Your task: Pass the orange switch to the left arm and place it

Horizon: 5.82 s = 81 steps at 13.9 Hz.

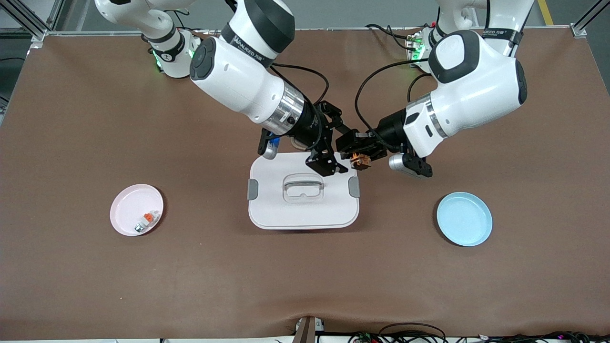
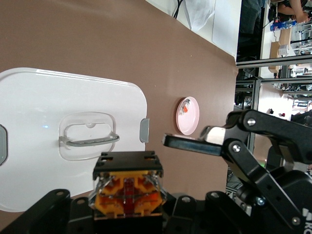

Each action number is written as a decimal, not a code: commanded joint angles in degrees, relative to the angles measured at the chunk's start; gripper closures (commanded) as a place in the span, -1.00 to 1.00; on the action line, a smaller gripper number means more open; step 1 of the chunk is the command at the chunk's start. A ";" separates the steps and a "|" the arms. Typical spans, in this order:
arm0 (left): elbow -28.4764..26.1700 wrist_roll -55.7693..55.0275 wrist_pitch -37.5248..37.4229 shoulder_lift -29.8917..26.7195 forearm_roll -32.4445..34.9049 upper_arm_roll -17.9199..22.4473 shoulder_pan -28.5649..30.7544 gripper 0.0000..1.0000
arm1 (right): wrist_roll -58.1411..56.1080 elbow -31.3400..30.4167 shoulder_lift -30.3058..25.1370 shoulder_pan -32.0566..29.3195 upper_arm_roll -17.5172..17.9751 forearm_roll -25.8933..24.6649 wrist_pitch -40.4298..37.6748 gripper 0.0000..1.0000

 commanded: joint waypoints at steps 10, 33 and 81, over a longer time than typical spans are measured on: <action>-0.70 0.60 -17.66 -1.78 18.71 0.23 14.31 1.00 | -4.92 1.21 0.92 0.37 -0.73 -4.16 -2.46 -1.00; -0.70 -2.73 3.87 22.83 58.55 2.87 24.61 -0.99 | -79.43 -1.16 -3.03 -16.40 -1.17 -23.33 -34.98 -1.00; 8.35 1.66 -45.25 -18.21 48.80 14.73 9.67 -1.00 | -124.81 -15.99 -25.86 -45.24 -1.35 -37.31 -39.13 -1.00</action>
